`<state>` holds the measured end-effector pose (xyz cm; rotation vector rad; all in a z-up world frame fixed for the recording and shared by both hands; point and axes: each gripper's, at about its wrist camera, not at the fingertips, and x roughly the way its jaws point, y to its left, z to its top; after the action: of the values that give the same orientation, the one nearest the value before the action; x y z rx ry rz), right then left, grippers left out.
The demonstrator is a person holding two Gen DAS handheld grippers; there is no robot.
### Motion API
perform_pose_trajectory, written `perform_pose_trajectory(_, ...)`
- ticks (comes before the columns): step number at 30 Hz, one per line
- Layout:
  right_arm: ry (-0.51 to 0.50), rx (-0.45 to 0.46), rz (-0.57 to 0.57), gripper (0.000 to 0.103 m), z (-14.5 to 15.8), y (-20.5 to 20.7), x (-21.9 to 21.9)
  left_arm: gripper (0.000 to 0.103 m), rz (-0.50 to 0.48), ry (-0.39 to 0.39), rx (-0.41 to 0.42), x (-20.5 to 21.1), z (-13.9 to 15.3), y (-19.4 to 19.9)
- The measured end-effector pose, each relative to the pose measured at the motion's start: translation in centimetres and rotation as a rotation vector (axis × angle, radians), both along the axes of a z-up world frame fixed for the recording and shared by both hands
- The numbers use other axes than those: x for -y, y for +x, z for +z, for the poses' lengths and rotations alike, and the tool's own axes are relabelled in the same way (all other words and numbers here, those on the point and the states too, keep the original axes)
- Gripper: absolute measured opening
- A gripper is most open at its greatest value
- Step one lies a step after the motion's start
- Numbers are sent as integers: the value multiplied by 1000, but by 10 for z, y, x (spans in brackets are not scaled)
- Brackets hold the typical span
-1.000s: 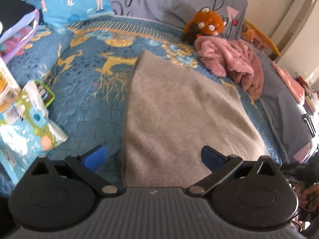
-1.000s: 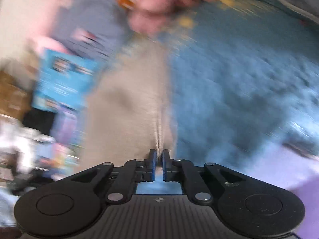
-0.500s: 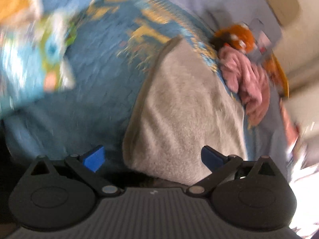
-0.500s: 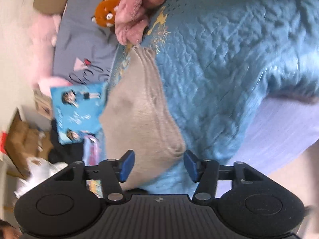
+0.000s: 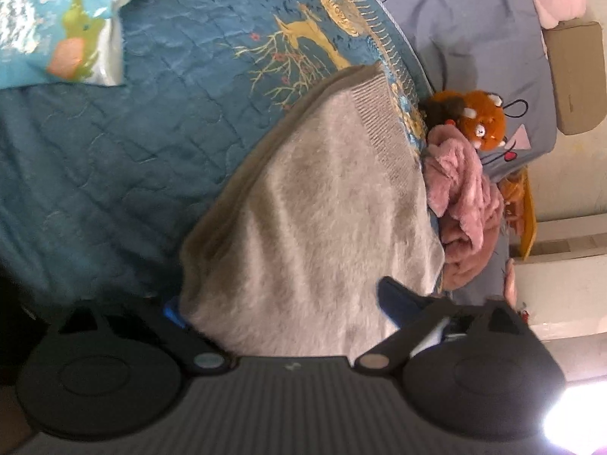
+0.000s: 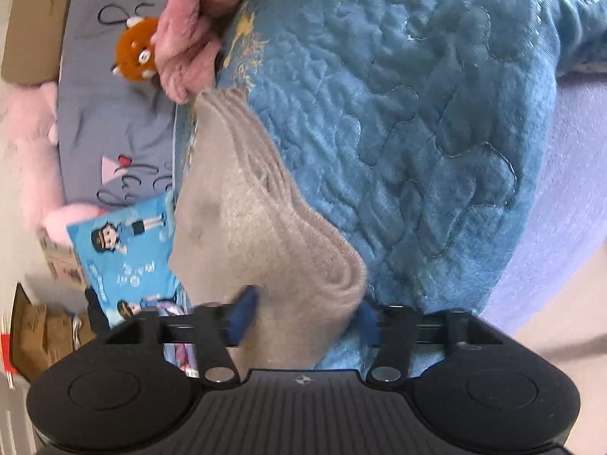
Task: Fold clothes
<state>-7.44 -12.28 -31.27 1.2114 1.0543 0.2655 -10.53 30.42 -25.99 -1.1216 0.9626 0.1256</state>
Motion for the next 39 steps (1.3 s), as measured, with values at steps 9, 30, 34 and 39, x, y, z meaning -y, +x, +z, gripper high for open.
perform_pose_trajectory(9,20,148,23,20,42,-3,3,21,46,29,85,-1,26,0)
perform_pose_trajectory(30,163,-40,-224,35,57,202,-21,28,133,163,98,-10,60,198)
perform_pose_trajectory(34,32,129,-150,48,81,206,-24,53,142,267,103,-13,70,209)
perform_pose_trajectory(39,-147,352,-42,50,113,207,-30,98,208,507,238,-7,119,181)
